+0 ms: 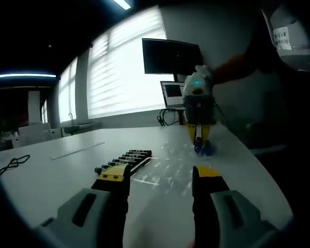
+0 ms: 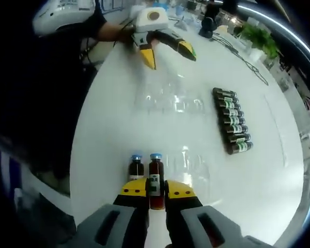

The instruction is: Grip medicine bottles put into box

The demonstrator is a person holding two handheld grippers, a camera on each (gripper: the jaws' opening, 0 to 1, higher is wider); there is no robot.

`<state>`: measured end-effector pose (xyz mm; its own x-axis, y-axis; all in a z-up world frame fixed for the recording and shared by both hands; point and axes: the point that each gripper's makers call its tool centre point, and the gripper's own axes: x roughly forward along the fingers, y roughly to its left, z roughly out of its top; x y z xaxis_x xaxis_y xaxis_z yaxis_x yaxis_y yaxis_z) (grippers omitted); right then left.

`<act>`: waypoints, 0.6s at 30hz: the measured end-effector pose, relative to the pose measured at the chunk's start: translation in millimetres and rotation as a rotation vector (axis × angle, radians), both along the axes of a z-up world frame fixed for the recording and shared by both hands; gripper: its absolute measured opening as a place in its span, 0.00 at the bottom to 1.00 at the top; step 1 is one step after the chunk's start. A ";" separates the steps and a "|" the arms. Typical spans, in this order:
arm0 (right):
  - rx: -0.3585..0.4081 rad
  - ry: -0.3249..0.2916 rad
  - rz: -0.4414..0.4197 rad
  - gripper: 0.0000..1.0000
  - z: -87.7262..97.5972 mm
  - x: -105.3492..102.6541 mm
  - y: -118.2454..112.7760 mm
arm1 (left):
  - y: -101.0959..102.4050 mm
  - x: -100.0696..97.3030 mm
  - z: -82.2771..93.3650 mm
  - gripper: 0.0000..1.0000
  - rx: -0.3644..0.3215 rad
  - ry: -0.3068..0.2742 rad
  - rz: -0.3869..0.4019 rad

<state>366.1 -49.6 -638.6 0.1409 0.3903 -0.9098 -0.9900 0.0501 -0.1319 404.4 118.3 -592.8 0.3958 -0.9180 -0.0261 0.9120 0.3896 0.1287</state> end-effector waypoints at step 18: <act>0.013 0.013 -0.031 0.04 7.5 0.7 -0.6 | 0.0 0.3 0.1 0.41 0.000 0.000 0.001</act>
